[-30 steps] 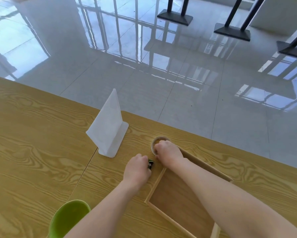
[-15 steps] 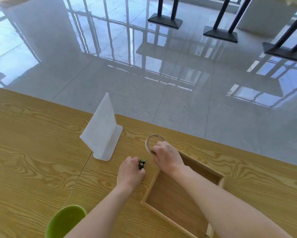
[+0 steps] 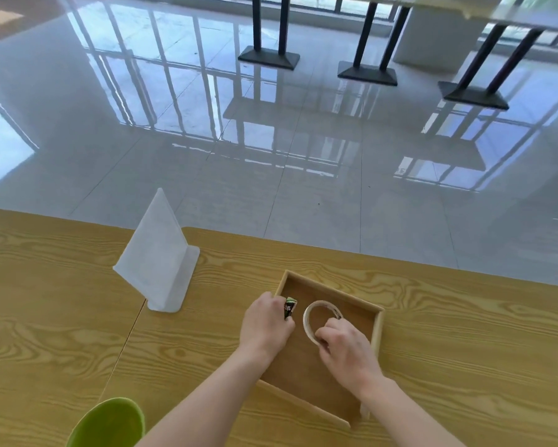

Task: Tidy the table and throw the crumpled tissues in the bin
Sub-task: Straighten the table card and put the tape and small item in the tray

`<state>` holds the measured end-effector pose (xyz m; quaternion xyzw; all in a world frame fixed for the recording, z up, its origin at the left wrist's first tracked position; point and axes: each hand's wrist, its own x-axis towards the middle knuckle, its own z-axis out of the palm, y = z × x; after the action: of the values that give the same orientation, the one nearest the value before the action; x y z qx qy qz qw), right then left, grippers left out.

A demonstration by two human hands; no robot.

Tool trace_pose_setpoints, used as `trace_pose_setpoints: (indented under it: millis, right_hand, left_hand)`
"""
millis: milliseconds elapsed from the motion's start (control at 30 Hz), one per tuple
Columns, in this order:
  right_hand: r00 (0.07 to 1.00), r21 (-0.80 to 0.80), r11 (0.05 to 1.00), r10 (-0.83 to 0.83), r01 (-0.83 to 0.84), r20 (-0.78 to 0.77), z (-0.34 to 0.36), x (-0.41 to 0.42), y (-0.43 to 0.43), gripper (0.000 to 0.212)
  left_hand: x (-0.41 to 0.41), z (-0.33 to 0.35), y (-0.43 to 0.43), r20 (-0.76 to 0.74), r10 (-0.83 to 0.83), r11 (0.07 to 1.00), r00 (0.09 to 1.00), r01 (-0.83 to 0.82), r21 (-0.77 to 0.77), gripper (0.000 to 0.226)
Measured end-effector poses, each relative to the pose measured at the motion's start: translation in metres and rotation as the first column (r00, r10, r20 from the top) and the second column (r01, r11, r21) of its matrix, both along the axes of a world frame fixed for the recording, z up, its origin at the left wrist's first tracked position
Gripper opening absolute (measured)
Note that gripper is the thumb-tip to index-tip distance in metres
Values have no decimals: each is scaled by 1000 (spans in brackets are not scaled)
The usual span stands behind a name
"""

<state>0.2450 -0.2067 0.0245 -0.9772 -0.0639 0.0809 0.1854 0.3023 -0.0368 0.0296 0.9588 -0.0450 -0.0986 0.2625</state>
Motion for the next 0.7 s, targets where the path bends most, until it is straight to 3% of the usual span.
trace_pose_setpoints:
  millis: [267,400,533,633,700]
  right_hand:
    - [999,-117,993,28,-31,-25,-13,-6,-5,23]
    - [1000,-147,989,26,-26,-4,-20,-3,-8,18]
    - [997,-74,995,-59,63,54,-23,-5,-11,15]
    - [985,-85,983,-168,164,-32,-25,-5,-14,36]
    - [978,-91,978,-196,189,-76,-26,-4,-14,40]
  left_hand:
    - [-3,-11,-38,16,-173,946,985,162,280,17]
    - [-3,-13,-38,-19,-174,946,985,172,274,10]
    - [-11,-12,-24,-2,-216,942,976,209,261,13]
    - [-15,-10,-11,34,-451,821,892,399,409,24]
    - [-12,-13,-4,62,-518,758,853,424,496,27]
